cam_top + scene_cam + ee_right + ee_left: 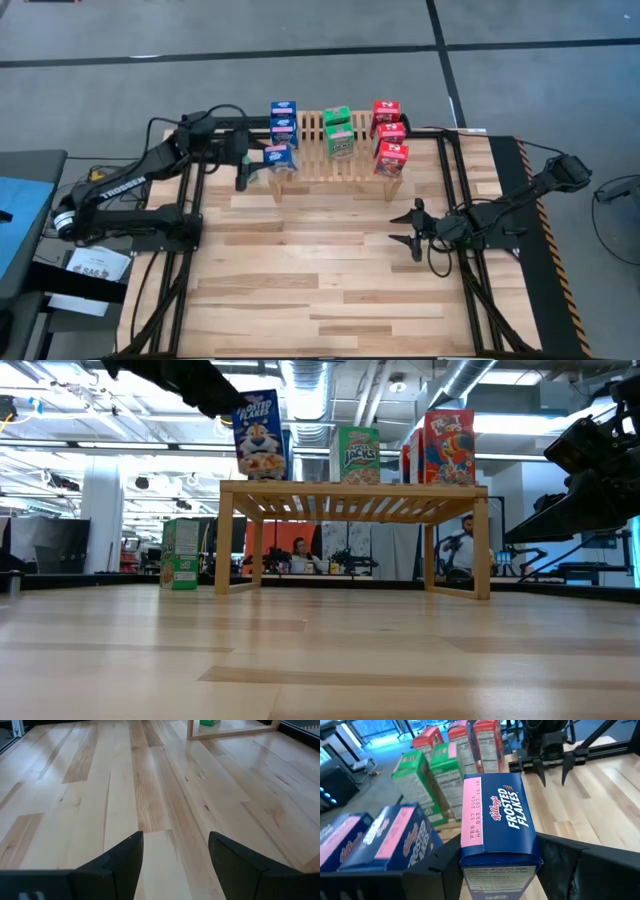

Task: Stack cereal on shelf
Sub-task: Put the blue cereal box on the shelf aligned with the other blue cereal box

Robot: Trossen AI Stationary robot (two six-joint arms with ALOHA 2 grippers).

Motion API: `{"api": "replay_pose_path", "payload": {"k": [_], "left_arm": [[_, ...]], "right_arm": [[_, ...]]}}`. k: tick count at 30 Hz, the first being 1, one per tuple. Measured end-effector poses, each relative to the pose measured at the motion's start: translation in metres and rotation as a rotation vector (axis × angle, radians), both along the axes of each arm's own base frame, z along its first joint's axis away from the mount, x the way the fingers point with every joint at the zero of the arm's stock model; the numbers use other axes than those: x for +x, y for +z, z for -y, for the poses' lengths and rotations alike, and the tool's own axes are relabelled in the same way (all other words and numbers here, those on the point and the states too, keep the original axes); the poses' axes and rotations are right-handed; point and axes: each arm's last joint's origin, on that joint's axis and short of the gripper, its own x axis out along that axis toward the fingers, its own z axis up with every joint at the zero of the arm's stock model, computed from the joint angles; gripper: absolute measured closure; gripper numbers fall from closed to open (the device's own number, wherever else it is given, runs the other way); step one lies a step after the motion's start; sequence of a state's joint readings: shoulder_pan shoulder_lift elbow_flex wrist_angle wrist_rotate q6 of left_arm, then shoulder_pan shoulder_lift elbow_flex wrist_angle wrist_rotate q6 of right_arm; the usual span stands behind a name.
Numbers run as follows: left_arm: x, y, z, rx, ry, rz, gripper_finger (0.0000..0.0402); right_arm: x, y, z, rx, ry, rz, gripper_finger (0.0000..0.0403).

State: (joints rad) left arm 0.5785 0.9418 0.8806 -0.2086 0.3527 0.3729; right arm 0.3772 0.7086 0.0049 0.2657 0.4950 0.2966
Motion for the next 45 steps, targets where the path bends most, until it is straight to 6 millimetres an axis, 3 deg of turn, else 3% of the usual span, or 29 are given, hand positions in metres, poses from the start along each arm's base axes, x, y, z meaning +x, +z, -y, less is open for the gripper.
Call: {"api": "replay_pose_path", "payload": {"k": [24,37,45], "left_arm": [[0.015,-0.015,-0.022,-0.017,-0.002,-0.037,0.0215],[0.015,-0.017,-0.024,-0.013,0.032,-0.054,0.0160],[0.013,-0.013,-0.023,-0.023,0.068,-0.028,0.0152]], "right_arm": [[0.000,0.000,0.000,0.000,0.000,-0.001,0.0152],[0.000,0.000,0.000,-0.001,0.000,-0.002,0.0152],[0.000,0.000,0.000,-0.001,0.000,-0.002,0.0152]]}}
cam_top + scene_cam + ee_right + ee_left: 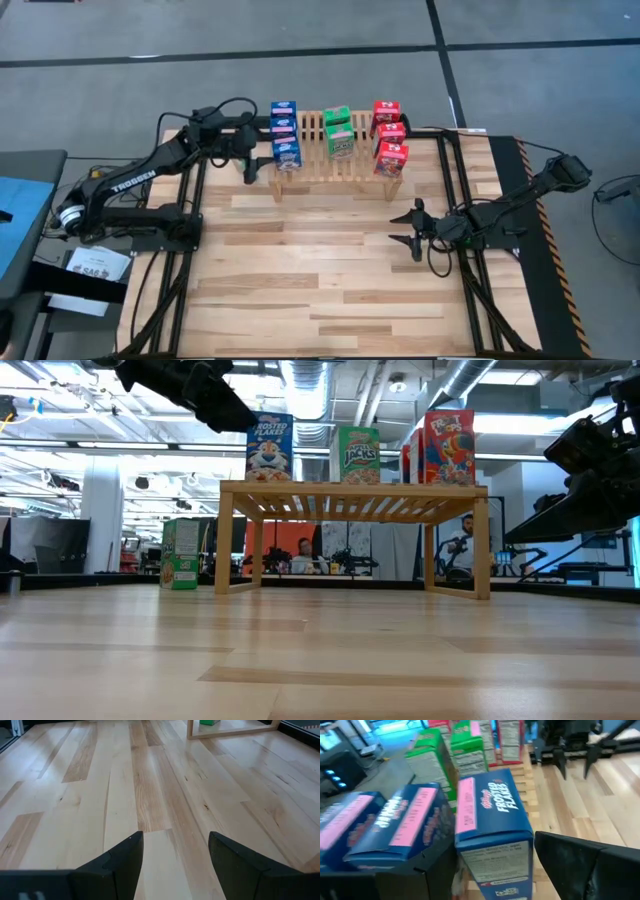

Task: Stack cereal on shelf
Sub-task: Put the blue cereal box on the shelf aligned with the other blue cereal box

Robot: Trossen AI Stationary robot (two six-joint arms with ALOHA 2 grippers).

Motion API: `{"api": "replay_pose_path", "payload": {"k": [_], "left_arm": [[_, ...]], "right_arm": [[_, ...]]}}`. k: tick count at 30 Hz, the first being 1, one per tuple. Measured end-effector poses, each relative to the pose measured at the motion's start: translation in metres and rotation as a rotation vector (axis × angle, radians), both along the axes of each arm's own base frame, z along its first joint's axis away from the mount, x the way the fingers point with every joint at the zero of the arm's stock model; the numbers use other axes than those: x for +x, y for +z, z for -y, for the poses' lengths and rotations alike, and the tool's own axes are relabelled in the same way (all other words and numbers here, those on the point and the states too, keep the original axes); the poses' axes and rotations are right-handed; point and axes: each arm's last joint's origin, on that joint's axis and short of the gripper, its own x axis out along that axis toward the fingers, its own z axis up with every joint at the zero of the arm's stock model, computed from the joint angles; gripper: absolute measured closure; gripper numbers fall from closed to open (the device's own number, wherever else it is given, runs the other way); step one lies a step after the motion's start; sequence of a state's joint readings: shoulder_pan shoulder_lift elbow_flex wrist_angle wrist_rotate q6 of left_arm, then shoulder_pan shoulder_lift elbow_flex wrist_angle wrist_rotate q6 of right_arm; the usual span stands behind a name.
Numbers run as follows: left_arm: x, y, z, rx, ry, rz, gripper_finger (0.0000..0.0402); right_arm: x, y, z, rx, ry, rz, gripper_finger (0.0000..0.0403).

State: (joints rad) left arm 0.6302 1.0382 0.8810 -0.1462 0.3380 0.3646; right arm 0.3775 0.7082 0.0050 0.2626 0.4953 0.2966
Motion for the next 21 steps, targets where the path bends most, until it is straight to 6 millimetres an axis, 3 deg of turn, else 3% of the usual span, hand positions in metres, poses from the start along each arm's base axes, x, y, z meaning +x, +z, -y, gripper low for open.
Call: {"api": "replay_pose_path", "payload": {"k": [21], "left_arm": [[-0.0078,0.0043,0.0049,-0.022,0.097,-0.001,0.0152]], "right_arm": [[0.0000,-0.0001,0.0000,0.000,0.000,-0.001,0.0152]]}}
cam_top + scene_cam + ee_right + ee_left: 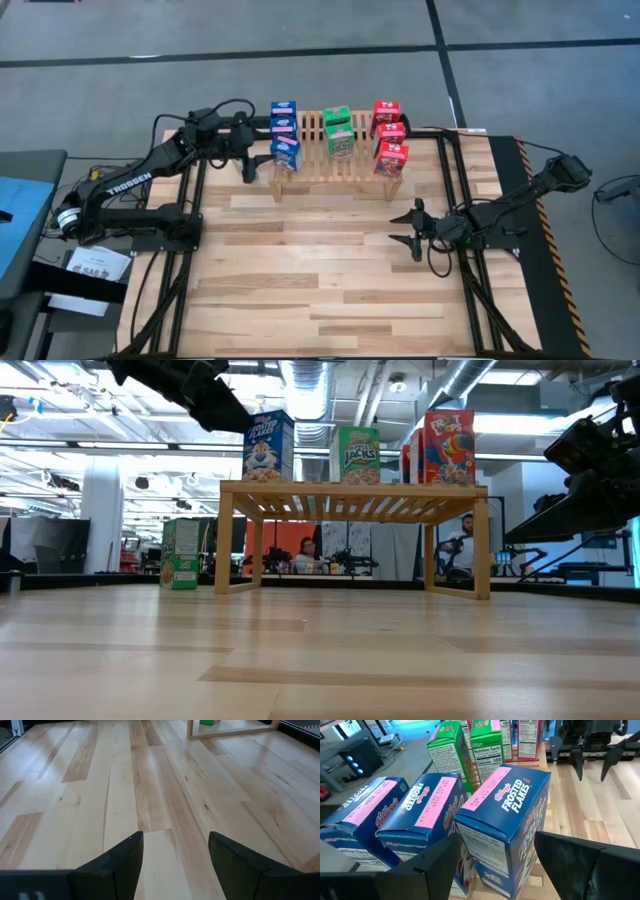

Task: Stack cereal on shelf
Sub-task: Put the blue cereal box on the shelf aligned with the other blue cereal box

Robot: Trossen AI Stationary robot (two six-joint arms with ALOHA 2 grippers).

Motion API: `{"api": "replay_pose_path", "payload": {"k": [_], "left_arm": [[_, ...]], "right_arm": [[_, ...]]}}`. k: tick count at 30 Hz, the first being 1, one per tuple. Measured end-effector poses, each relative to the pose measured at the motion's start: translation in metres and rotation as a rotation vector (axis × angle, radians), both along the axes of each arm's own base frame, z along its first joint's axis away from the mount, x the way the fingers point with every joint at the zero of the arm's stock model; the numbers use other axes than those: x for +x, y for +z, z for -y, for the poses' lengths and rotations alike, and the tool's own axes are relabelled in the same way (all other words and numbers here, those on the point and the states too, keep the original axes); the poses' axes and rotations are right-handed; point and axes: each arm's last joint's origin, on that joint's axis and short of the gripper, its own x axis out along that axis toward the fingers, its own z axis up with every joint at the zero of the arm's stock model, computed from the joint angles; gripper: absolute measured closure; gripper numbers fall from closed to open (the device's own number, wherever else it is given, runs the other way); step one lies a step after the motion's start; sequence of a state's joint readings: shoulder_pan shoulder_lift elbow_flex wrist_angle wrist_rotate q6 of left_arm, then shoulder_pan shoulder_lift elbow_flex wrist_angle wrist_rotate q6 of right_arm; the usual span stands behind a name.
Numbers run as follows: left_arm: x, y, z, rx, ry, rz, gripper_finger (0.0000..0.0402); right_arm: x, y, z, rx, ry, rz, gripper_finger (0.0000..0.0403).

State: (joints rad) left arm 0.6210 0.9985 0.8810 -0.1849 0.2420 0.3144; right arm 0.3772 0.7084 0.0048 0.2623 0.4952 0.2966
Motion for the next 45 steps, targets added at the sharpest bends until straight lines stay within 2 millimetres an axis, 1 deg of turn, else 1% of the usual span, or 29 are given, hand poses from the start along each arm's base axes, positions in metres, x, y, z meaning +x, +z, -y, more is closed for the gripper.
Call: {"api": "replay_pose_path", "payload": {"k": [6,11,15,18,22,26,32,35,40,45], "left_arm": [[0.002,0.001,0.005,-0.017,0.012,0.006,0.0152],[-0.010,0.013,0.013,0.046,0.104,0.053,0.0152],[-0.020,0.025,0.025,0.068,0.097,0.119,0.0152],[-0.020,0.028,0.036,0.071,0.045,0.131,0.0152],[-0.010,0.025,0.050,0.060,-0.037,0.116,0.0152],[0.010,0.015,0.061,0.044,-0.090,0.060,0.0152],[0.038,0.001,0.075,0.061,-0.077,0.008,0.0152],[0.049,-0.006,0.078,0.073,-0.045,-0.014,0.0152],[0.066,-0.021,0.080,0.045,-0.008,-0.064,0.0152],[0.075,-0.031,0.078,0.031,0.019,-0.090,0.0152]], "right_arm": [[0.000,0.000,0.000,0.000,0.000,0.000,0.0152],[0.000,0.000,0.000,0.000,0.000,0.000,0.0152],[0.000,0.000,0.000,0.000,0.000,0.000,0.0152],[0.000,0.000,0.000,0.000,0.000,0.001,0.0152],[0.000,0.000,0.000,0.000,0.000,0.000,0.0152],[0.000,0.000,0.000,0.000,0.000,0.001,0.0152],[0.000,0.000,0.000,0.000,0.000,0.001,0.0152],[0.000,0.000,0.000,0.000,0.000,0.001,0.0152],[0.000,0.000,0.000,0.000,0.000,0.001,0.0152],[0.000,0.000,0.000,0.000,0.000,0.000,0.0152]]}}
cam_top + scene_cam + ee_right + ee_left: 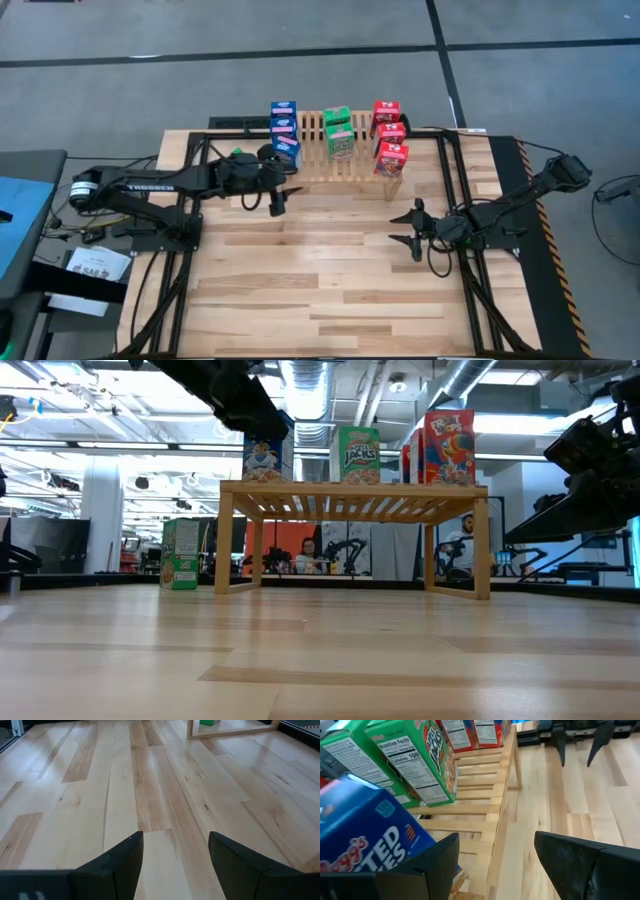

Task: Stack cereal on shelf
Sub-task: Put the blue cereal box on the shelf aligned with the other blue cereal box

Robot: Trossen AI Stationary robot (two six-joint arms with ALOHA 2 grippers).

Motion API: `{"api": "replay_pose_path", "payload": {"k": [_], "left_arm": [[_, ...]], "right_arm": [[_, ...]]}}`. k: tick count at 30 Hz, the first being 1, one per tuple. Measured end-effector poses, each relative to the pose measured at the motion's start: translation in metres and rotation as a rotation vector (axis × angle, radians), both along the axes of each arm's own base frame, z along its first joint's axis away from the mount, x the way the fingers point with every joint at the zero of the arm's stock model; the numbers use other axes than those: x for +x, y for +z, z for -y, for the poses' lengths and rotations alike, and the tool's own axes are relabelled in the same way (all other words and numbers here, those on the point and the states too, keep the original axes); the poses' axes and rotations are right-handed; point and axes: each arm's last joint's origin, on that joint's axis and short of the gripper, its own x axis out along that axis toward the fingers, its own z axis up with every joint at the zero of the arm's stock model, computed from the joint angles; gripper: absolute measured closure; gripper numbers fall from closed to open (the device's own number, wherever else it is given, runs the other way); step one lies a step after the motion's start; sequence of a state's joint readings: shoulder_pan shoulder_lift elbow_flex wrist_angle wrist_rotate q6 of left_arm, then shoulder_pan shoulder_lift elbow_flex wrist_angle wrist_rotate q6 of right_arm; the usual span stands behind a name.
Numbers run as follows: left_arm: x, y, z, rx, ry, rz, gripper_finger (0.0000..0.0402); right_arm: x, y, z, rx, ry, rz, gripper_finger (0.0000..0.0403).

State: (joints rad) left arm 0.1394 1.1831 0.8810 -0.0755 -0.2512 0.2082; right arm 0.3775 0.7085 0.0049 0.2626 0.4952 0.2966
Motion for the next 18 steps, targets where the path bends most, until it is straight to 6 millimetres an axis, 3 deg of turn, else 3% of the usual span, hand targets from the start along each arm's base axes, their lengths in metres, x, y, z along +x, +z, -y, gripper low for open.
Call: {"api": "replay_pose_path", "payload": {"k": [18], "left_arm": [[0.0022,0.0000,-0.0097,0.027,0.073,0.019,0.0152]], "right_arm": [[0.0000,0.0001,0.0000,0.000,0.000,0.000,0.0152]]}}
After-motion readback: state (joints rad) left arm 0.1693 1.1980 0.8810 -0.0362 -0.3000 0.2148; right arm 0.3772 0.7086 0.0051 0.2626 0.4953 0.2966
